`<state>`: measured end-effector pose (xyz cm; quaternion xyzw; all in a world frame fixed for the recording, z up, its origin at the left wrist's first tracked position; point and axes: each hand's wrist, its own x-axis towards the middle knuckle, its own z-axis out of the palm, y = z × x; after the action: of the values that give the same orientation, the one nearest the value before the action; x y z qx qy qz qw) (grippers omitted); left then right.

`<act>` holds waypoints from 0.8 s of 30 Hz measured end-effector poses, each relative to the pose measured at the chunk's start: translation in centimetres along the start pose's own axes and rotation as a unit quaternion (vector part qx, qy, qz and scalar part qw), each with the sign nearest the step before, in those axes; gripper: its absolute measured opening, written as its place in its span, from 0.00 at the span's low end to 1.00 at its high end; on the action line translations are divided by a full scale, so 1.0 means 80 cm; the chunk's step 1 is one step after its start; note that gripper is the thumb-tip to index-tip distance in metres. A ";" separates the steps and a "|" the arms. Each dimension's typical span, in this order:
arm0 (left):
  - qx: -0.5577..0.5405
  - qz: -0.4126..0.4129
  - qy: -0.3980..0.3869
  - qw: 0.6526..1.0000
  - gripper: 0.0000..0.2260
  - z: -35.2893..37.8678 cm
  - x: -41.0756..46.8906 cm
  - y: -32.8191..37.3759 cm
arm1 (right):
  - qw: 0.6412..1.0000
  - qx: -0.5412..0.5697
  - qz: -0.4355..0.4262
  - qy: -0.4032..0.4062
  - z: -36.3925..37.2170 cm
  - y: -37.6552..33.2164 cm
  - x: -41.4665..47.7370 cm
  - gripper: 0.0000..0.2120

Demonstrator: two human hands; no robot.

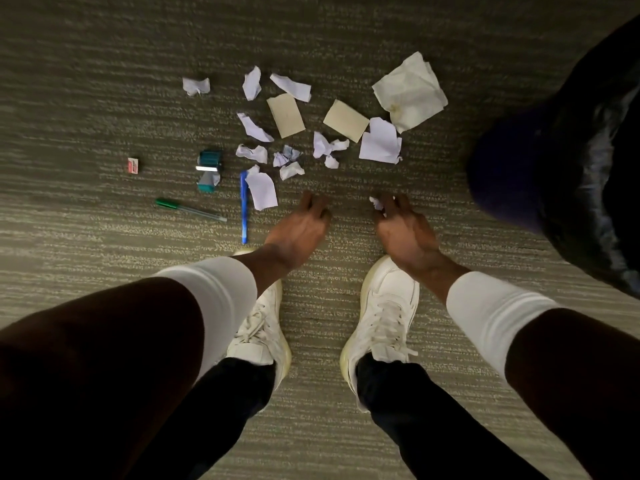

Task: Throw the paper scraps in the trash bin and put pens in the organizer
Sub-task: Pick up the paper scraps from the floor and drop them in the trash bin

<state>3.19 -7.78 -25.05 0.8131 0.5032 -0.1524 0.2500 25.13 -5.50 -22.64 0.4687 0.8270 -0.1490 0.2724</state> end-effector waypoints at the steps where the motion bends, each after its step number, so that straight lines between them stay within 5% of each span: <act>1: -0.009 -0.003 0.004 1.000 0.18 0.000 0.001 0.000 | 1.000 0.010 0.001 0.001 0.002 0.001 0.001 0.19; 13: -0.056 -0.070 0.025 0.996 0.19 -0.060 -0.024 0.029 | 0.989 0.136 0.054 -0.001 -0.048 -0.005 -0.050 0.20; 24: -0.137 -0.074 0.086 0.984 0.12 -0.230 -0.056 0.141 | 0.941 0.263 0.182 0.111 -0.174 -0.002 -0.180 0.11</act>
<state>11.21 -4.98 -4.73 0.7418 0.5976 -0.0300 0.3027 26.59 -8.55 -2.90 0.6795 0.6840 -0.2564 0.0687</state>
